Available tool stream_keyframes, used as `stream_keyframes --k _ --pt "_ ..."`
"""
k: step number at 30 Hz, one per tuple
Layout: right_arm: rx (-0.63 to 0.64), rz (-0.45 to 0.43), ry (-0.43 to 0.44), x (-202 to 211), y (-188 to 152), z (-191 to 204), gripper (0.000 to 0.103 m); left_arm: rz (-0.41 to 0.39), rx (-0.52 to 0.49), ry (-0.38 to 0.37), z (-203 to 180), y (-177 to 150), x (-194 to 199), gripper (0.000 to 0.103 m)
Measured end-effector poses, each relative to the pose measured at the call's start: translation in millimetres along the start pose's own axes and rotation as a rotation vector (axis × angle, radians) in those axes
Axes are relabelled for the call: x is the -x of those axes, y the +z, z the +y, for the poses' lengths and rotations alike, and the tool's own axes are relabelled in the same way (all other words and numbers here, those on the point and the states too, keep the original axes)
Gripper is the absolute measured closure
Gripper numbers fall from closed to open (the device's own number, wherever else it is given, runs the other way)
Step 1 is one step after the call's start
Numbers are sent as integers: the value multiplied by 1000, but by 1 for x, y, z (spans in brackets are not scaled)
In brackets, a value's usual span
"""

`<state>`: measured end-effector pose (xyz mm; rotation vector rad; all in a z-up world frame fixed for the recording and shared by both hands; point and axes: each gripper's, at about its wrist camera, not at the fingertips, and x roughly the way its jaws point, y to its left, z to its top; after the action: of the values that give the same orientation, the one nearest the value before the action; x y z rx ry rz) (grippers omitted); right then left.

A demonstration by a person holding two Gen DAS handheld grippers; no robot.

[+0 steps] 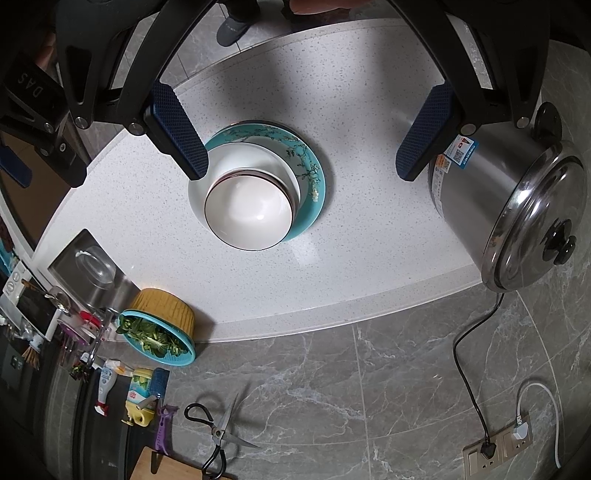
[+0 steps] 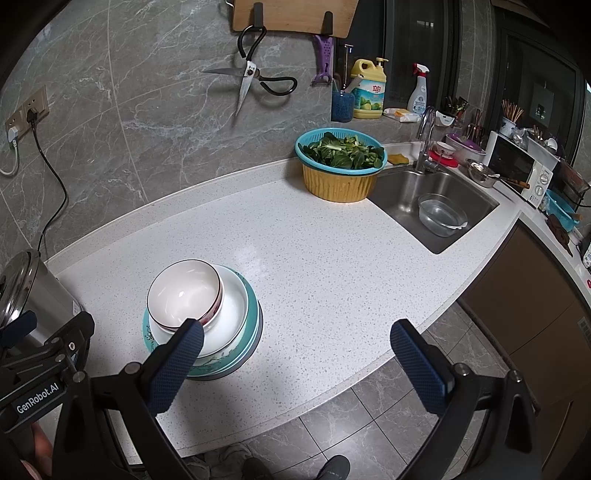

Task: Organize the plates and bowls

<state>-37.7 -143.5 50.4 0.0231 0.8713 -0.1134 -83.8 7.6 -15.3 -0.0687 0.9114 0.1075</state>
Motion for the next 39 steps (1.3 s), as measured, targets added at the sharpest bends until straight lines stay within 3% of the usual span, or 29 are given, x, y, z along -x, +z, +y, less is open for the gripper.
stream_keyframes --k 39 --pt "0 4 1 -1 1 -1 0 11 -6 -7 -3 3 -8 0"
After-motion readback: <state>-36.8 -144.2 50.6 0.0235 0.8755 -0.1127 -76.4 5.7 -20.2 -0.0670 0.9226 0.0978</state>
